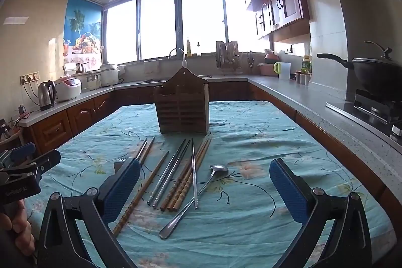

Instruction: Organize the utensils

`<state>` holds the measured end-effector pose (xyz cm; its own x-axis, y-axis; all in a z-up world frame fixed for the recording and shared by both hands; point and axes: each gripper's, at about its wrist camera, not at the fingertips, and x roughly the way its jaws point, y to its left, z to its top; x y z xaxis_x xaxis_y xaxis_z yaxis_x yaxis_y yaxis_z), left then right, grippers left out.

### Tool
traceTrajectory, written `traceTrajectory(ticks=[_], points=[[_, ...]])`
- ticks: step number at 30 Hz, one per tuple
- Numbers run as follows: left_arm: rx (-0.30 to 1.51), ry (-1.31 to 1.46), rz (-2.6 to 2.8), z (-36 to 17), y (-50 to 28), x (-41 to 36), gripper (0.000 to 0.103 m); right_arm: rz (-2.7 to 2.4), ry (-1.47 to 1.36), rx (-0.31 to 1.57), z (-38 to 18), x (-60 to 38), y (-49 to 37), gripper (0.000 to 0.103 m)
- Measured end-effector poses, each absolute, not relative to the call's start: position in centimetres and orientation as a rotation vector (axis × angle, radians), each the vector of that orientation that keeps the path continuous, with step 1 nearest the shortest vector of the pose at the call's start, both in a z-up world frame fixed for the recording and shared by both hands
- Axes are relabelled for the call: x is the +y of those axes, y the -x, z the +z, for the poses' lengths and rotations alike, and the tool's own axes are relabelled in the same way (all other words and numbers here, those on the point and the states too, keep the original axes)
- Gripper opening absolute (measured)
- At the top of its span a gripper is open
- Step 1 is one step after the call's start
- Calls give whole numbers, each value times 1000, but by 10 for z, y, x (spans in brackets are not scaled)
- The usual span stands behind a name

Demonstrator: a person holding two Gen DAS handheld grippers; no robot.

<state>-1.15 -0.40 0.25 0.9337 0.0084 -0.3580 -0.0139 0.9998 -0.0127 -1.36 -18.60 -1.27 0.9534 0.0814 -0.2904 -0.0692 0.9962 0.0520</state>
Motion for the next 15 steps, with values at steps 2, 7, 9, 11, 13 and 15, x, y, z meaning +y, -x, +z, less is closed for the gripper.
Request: traceTrajectory(ticks=[2,7,9,11,13,15], points=[[362,14,9,3,13,-4,103,80,-44,292,-12,-186,15,103],[357,10,8,4,14,-6,103,80,-51,285,-10,-188,16,103],[356,10,6,4,14,-6,103,80,-52,287,-9,-188,15,103],[357,10,4,5,14,-6,103,82,-52,287,-9,-187,14,103],[357,10,5,5,14,-6,103,81,-52,287,-9,-187,14,103],[356,9,3,4,14,-6,103,82,-53,286,-9,-187,14,103]])
